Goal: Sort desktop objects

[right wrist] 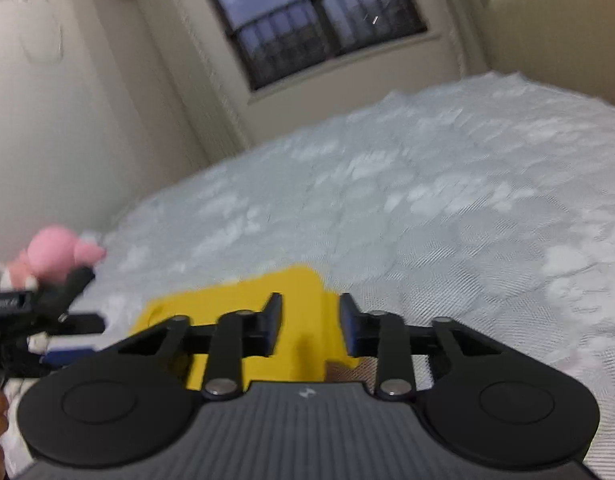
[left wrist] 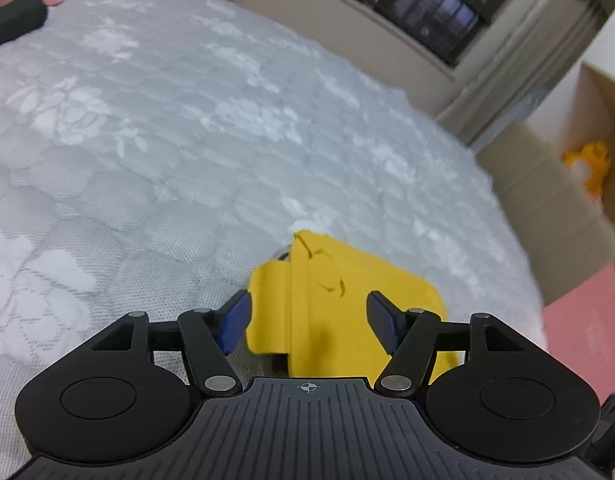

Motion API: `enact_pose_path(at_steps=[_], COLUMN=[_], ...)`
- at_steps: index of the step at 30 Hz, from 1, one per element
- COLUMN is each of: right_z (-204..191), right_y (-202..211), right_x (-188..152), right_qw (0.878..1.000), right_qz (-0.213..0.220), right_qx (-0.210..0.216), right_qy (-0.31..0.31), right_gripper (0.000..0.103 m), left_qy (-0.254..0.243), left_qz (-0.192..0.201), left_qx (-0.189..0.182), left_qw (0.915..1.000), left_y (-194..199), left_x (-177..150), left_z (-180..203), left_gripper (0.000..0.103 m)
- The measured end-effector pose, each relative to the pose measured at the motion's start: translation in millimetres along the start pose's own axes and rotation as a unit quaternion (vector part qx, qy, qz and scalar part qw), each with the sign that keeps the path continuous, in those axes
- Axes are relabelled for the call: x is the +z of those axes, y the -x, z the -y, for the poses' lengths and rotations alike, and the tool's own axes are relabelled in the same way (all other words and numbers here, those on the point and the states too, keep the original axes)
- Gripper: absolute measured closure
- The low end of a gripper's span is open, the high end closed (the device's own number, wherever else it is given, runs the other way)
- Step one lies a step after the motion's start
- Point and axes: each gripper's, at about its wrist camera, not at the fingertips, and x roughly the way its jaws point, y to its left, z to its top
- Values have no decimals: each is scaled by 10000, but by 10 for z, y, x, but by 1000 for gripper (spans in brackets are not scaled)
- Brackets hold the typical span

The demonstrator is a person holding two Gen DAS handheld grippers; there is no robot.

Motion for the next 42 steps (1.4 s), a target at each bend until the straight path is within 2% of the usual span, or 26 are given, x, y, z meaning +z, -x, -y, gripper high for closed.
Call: enact_pose_path(at_steps=[1,3,5,9,10,12,13,15,16,17,20,24,27,32,36,38,42], right_z=[-39,-118,-239,-302,-292,-271,-238,-157,-135,-117,1,44,25,-41,93,131,0], right_y=[-44,-133,-196,-269,-265,-253,-190,55,118,137,32,-64,-113,-77,0,101,183], right_x=[-28,-85,-146,-178,-156,-113,-85,-31,-13,16,20,-114,-189,-267,-230,-210,-170], right_qw=[9998,9983,9976,9979,9972,9954,9962,9989,9988,9983,9992,9990,9988,9983,9976,9956,9976], right_qz=[-119,-354,-415,-417,-491,-628,-486,287,476,543,209,28,-45,154,281,515,553], right_qx=[154,456,552,474,560,726,705,345,71,-226,-316,-336,-378,-534,-313,-328,-41], right_qy=[-27,-75,88,160,82,-74,-156,-149,-61,44,-162,-299,-295,-181,-556,-706,-417], right_gripper=[82,85,93,94,94,92,91,87,83,83,83,82,73,73,73,73,73], left_qy=[-50,-117,-201,-195,-48,144,234,133,64,-15,-255,-301,-325,-365,-440,-479,-556], left_qz=[-78,-83,-33,-100,-151,75,203,557,629,598,448,403,375,328,233,184,86], left_qx=[47,114,151,476,418,231,135,36,-59,-136,-346,-204,-83,120,72,43,-15], left_qw=[9999,9998,9997,9986,9990,9996,9994,9984,9980,9981,9981,9985,9987,9987,9987,9987,9984], left_y=[-79,-163,-210,-291,-283,-119,-32,207,287,310,345,293,251,180,118,88,26], left_x=[6,28,49,59,55,46,43,34,35,24,-16,-74,-117,-189,-225,-242,-276], left_z=[25,17,11,-49,-99,-155,-181,-110,-55,8,200,214,216,219,312,360,457], left_gripper=[34,35,35,37,39,40,38,33,29,28,27,27,27,25,25,25,26])
